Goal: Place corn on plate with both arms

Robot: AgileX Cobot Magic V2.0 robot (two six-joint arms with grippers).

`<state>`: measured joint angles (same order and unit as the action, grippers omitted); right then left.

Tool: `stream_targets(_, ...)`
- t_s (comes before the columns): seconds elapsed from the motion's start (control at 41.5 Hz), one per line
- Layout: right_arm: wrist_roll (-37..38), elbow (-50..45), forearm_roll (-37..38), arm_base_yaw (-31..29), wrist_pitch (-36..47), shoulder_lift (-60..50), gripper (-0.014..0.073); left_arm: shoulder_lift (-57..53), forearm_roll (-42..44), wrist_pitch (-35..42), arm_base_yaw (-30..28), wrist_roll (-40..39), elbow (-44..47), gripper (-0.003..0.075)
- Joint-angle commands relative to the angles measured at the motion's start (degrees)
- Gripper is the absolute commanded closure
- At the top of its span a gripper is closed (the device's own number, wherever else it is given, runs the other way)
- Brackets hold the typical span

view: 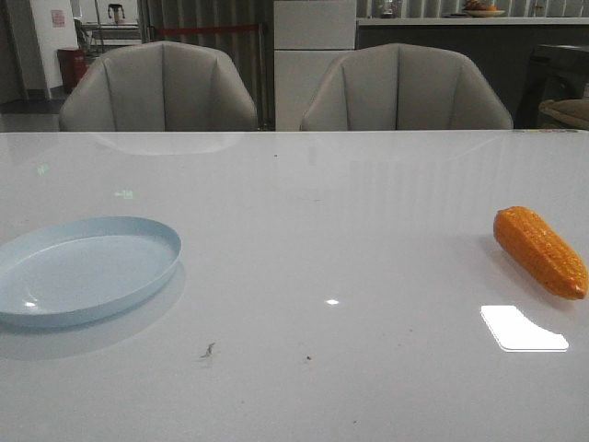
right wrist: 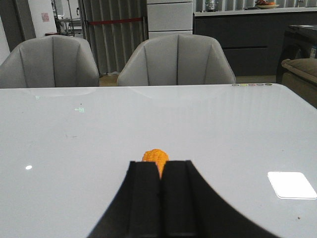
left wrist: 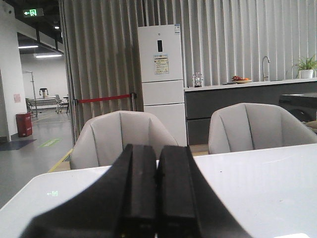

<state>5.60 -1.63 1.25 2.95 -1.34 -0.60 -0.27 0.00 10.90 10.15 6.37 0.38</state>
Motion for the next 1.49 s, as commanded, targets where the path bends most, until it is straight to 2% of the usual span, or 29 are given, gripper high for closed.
stream_targets(0.0,-0.25,1.22,0.26,-0.27,4.91,-1.35,0.0536,-0.88,-0.32,4.45,0.47,-0.33,2.08,0.0631)
stream_targets(0.385,-0.25,1.22,0.26,-0.27,5.99,-1.35,0.0536,-0.88,-0.32,6.04,0.47,-0.33,2.08,0.0631)
stream_targets(0.506,-0.25,1.22,0.26,-0.27,11.11,-1.35,0.0536,-0.88,-0.32,9.44,0.47,-0.33,1.11,0.0631)
stream_targets(0.65,-0.25,2.65,0.26,-0.27,16.78,-1.35,0.0536,-0.88,-0.32,8.32,0.47,-0.33,-2.37,0.0631)
stream_targets(0.795,-0.25,8.36,0.31,-0.27,13.86,-1.29,0.0536,-0.77,0.00,5.97,0.47,-0.33,-6.77,0.0631)
stream_targets(0.987,-0.25,19.59,0.31,-0.27,4.05,2.52,0.0536,0.56,2.33,0.30,0.47,-0.33,-14.22,0.0631)
stream_targets(1.108,-0.25,25.60,0.31,-0.27,3.04,8.31,0.0536,5.41,2.37,0.30,0.47,-0.33,-19.86,0.0631)
stream_targets(1.276,-0.25,32.84,1.85,-0.27,2.95,18.50,0.0536,17.84,2.37,-2.42,0.47,-0.33,-29.56,0.0631)
stream_targets(1.469,-0.30,34.13,3.99,-0.27,1.34,30.78,0.0536,33.28,2.37,-4.17,0.47,-0.33,-34.43,0.0631)
